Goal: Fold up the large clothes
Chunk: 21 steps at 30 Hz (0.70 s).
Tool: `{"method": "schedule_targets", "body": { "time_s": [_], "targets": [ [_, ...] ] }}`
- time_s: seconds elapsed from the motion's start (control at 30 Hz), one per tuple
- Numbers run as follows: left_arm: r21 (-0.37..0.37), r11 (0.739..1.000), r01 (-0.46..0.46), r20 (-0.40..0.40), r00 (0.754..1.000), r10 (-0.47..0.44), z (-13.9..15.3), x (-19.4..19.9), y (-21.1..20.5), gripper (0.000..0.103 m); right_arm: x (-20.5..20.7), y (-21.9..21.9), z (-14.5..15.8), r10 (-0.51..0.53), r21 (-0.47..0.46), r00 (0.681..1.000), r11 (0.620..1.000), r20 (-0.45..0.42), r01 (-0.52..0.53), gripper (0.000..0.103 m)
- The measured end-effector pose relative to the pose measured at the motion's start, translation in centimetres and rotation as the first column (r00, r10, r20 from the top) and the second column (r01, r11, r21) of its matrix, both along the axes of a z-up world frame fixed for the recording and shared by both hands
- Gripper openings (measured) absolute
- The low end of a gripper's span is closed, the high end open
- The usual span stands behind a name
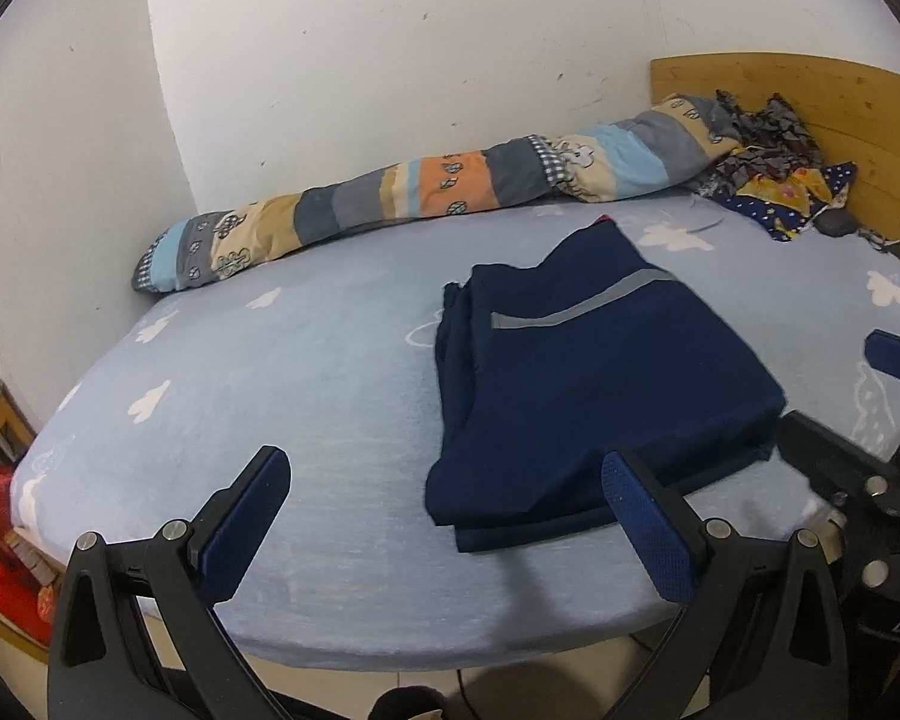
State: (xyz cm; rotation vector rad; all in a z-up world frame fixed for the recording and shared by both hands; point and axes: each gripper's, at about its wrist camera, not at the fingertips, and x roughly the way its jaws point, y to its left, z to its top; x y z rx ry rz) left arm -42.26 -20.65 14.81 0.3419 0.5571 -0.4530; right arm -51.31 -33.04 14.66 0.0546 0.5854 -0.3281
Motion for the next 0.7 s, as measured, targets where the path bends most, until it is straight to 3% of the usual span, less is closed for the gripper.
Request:
{"method": "schedule_targets", "body": {
  "time_s": [0.7],
  "targets": [
    [0.017,1.000,0.001,-0.048,0.999,-0.001,-0.50,0.59,-0.01,0.103,0.16,0.34,-0.05,0.003,-0.002,1.000,1.000,-0.001,-0.003,0.093]
  ]
}}
